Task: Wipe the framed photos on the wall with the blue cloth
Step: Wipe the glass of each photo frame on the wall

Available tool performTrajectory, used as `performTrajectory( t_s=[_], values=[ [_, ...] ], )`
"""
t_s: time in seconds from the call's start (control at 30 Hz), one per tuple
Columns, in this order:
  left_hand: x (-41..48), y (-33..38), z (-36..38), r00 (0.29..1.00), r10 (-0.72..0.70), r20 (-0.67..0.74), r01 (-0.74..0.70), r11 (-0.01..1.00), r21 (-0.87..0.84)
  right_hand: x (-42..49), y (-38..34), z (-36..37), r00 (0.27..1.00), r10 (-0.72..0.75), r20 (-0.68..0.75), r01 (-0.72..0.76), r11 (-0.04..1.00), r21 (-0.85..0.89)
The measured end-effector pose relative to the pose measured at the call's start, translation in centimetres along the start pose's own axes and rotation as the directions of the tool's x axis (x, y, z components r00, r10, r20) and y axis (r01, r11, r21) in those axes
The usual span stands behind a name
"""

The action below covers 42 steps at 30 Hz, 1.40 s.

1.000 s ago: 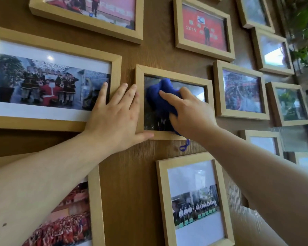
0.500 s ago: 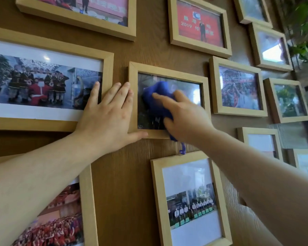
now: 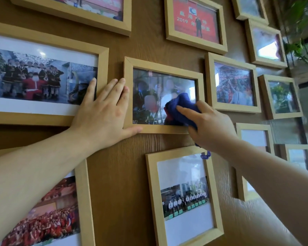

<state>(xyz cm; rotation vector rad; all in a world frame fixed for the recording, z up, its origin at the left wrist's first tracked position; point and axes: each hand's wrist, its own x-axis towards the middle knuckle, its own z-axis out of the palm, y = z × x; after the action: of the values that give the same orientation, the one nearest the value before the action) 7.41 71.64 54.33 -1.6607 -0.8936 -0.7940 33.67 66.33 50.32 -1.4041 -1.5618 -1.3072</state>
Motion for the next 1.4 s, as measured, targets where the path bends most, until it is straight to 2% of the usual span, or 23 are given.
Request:
performTrajectory(
  t_s=[0.17, 0.27, 0.37, 0.5, 0.57, 0.63, 0.73, 0.83, 0.9, 1.07, 1.23, 1.4],
  values=[
    [-0.1, 0.0, 0.1, 1.0, 0.017, -0.019, -0.017, 1.0, -0.019, 1.8, -3.3, -0.8, 0.954, -0.291, 0.075, 0.289, 0.956, 0.042],
    [-0.1, 0.1, 0.1, 1.0, 0.016, -0.026, -0.017, 0.999, -0.03, 2.3, -3.5, -1.1, 0.938, -0.335, 0.09, 0.332, 0.942, 0.041],
    [-0.2, 0.2, 0.0, 1.0, 0.017, -0.015, -0.018, 0.999, -0.043, 1.3, -1.8, -1.5, 0.951, -0.288, 0.116, 0.29, 0.957, 0.0],
    [-0.3, 0.5, -0.6, 1.0, -0.008, 0.022, 0.009, 0.999, -0.033, -1.0, 1.4, -1.4, 0.986, -0.127, 0.111, 0.141, 0.981, -0.132],
    [-0.7, 1.0, -1.0, 1.0, 0.026, 0.014, -0.025, 1.0, -0.007, -2.2, 2.5, -1.2, 0.996, -0.032, 0.084, 0.045, 0.988, -0.149],
    [-1.5, 1.8, -1.2, 0.993, 0.116, -0.038, -0.117, 0.993, -0.027, -3.6, 2.8, -1.0, 0.998, 0.046, 0.03, -0.044, 0.996, -0.081],
    [-3.7, 3.4, -0.6, 0.959, 0.267, -0.091, -0.275, 0.958, -0.079, -6.2, 1.4, -0.9, 0.994, 0.098, -0.045, -0.096, 0.994, 0.055],
    [-6.0, 5.4, 0.5, 0.92, 0.386, -0.066, -0.389, 0.92, -0.053, -8.9, -1.2, -0.5, 0.992, 0.115, -0.046, -0.11, 0.989, 0.102],
    [-7.0, 6.4, 0.8, 0.912, 0.409, -0.038, -0.41, 0.912, -0.029, -10.4, -3.1, 0.1, 0.994, 0.11, -0.003, -0.109, 0.983, 0.147],
    [-8.6, 8.0, 1.6, 0.936, 0.329, 0.125, -0.332, 0.943, 0.006, -12.3, -6.6, 1.7, 0.995, 0.046, 0.083, -0.061, 0.98, 0.188],
    [-9.3, 8.0, 2.5, 0.948, 0.283, 0.147, -0.284, 0.959, -0.014, -12.5, -9.0, 3.0, 0.99, 0.05, 0.133, -0.08, 0.971, 0.226],
    [-9.3, 8.2, 2.6, 0.951, 0.258, 0.173, -0.244, 0.965, -0.095, -13.6, -7.2, 3.6, 0.992, 0.027, 0.127, -0.051, 0.981, 0.186]
  ],
)
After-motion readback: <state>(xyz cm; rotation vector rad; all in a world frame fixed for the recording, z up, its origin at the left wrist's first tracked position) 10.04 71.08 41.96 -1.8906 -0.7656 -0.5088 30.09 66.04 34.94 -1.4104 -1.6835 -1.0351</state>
